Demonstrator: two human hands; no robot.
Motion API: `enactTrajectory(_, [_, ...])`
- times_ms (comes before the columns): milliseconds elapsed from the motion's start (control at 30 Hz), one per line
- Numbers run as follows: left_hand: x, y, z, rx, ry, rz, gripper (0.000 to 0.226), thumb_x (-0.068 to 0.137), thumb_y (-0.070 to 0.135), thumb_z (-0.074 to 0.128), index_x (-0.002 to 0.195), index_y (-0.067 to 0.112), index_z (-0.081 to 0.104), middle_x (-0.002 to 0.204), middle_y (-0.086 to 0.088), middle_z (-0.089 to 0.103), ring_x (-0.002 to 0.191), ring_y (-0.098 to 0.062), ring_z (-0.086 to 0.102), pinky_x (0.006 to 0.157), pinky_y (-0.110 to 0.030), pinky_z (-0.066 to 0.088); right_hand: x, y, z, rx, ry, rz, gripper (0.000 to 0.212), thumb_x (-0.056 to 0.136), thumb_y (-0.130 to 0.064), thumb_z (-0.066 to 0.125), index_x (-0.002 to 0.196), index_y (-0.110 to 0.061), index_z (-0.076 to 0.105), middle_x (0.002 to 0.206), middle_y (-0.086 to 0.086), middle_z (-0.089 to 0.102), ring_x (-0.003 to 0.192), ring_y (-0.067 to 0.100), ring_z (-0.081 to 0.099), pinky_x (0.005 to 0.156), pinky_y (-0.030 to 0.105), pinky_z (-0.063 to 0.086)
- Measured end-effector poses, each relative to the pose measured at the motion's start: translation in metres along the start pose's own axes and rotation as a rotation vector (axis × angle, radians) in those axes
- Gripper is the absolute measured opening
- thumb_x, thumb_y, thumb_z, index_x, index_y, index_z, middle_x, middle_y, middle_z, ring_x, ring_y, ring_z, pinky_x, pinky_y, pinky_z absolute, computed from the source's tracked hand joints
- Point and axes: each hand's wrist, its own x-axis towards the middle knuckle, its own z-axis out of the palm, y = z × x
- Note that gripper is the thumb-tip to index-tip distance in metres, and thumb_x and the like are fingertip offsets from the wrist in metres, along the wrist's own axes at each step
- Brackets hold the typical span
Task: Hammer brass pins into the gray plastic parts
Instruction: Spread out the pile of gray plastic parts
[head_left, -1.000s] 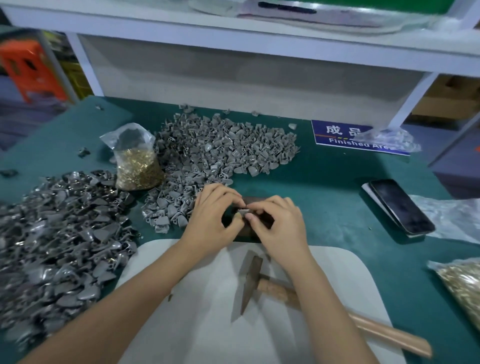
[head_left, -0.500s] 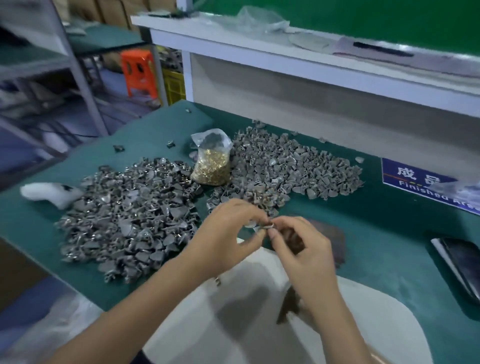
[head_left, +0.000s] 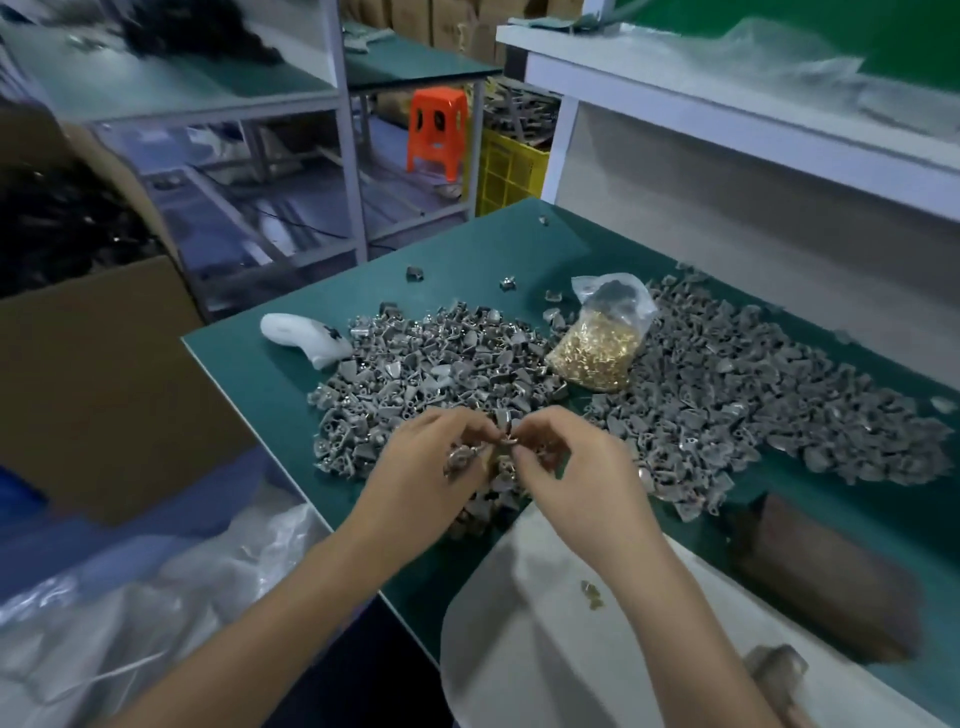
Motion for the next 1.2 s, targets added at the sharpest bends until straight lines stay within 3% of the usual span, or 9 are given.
enactTrajectory(167, [0.019,-0.034,-0.017,0.042,0.028,-0.054,0.018,0.089,0.015,0.070,0.104,0.025,0.069,0.101,0.021,0.063,0.105,-0.008,0.057,0.096,-0.045,0.049,0.044,-0.018,0.027,-0.093,-0.052,-0.007,0.012,0.094,-0.030,0.066,0.103,-0.038,0.067,0.094,-0.022,0.066,0.085,0.002,0.061,0.079,0.039,0.057])
enactTrajectory(267, [0.042,-0.047,-0.028,-0.007,0.057,-0.094,0.023,0.094,0.014,0.066,0.114,0.025,0.068,0.107,0.028,0.059,0.099,-0.002,0.058,0.095,-0.038,0.052,0.076,-0.031,0.038,-0.138,-0.038,-0.021,0.017,0.096,-0.031,0.065,0.112,-0.037,0.066,0.103,-0.020,0.068,0.096,0.005,0.064,0.086,0.039,0.058])
enactTrajectory(367, [0.052,-0.059,-0.043,-0.004,0.095,-0.140,0.030,0.103,0.026,0.057,0.132,0.027,0.058,0.126,0.020,0.058,0.119,0.004,0.050,0.104,-0.027,0.044,0.093,-0.035,0.041,-0.198,-0.009,-0.008,0.032,0.099,-0.043,0.061,0.131,-0.036,0.060,0.115,-0.020,0.065,0.107,0.006,0.060,0.091,0.039,0.056])
enactTrajectory(467, [0.027,-0.069,-0.052,0.009,0.090,-0.124,0.041,0.105,0.045,0.044,0.142,0.029,0.047,0.136,0.023,0.048,0.133,0.009,0.038,0.109,-0.023,0.035,0.073,-0.025,0.042,-0.197,0.032,0.030,0.039,0.104,-0.048,0.048,0.138,-0.031,0.057,0.129,-0.012,0.056,0.123,0.010,0.048,0.104,0.040,0.047])
enactTrajectory(567, [-0.019,-0.070,-0.041,0.162,-0.064,0.005,0.070,0.097,0.070,0.042,0.153,0.028,0.037,0.160,0.011,0.033,0.154,-0.008,0.016,0.123,-0.037,0.020,0.028,-0.018,0.049,-0.192,0.106,0.098,0.048,0.104,-0.052,0.039,0.145,-0.030,0.049,0.140,-0.005,0.045,0.136,0.013,0.031,0.114,0.043,0.037])
enactTrajectory(667, [-0.047,-0.071,-0.023,0.383,-0.187,0.115,0.100,0.081,0.088,0.046,0.160,0.029,0.026,0.169,0.001,0.016,0.158,-0.022,0.005,0.125,-0.055,0.015,-0.008,-0.024,0.068,-0.192,0.152,0.213,0.058,0.103,-0.059,0.028,0.155,-0.032,0.032,0.159,0.000,0.027,0.149,0.017,0.015,0.123,0.047,0.023])
enactTrajectory(833, [-0.044,-0.076,-0.013,0.426,-0.137,0.082,0.105,0.078,0.091,0.044,0.158,0.025,0.034,0.167,-0.004,0.023,0.158,-0.024,0.007,0.125,-0.059,0.010,-0.015,-0.030,0.100,-0.190,0.133,0.338,0.067,0.101,-0.063,0.022,0.161,-0.036,0.013,0.171,0.000,-0.007,0.157,0.020,-0.009,0.125,0.042,0.001])
enactTrajectory(1000, [-0.023,-0.083,-0.013,0.468,-0.182,0.045,0.108,0.070,0.084,0.051,0.158,0.027,0.032,0.165,-0.004,0.028,0.157,-0.023,0.009,0.126,-0.055,0.006,0.003,-0.031,0.123,-0.271,0.184,0.411,0.066,0.105,-0.057,0.029,0.162,-0.028,0.017,0.171,0.012,0.002,0.157,0.030,-0.006,0.127,0.052,0.001])
enactTrajectory(1200, [-0.007,-0.090,-0.011,0.476,-0.211,0.045,0.104,0.071,0.080,0.054,0.159,0.032,0.028,0.162,0.000,0.032,0.157,-0.022,0.008,0.126,-0.053,0.005,0.023,-0.025,0.130,-0.350,0.217,0.422,0.065,0.103,-0.057,0.028,0.161,-0.029,0.021,0.168,0.015,0.014,0.156,0.035,0.002,0.126,0.056,0.003])
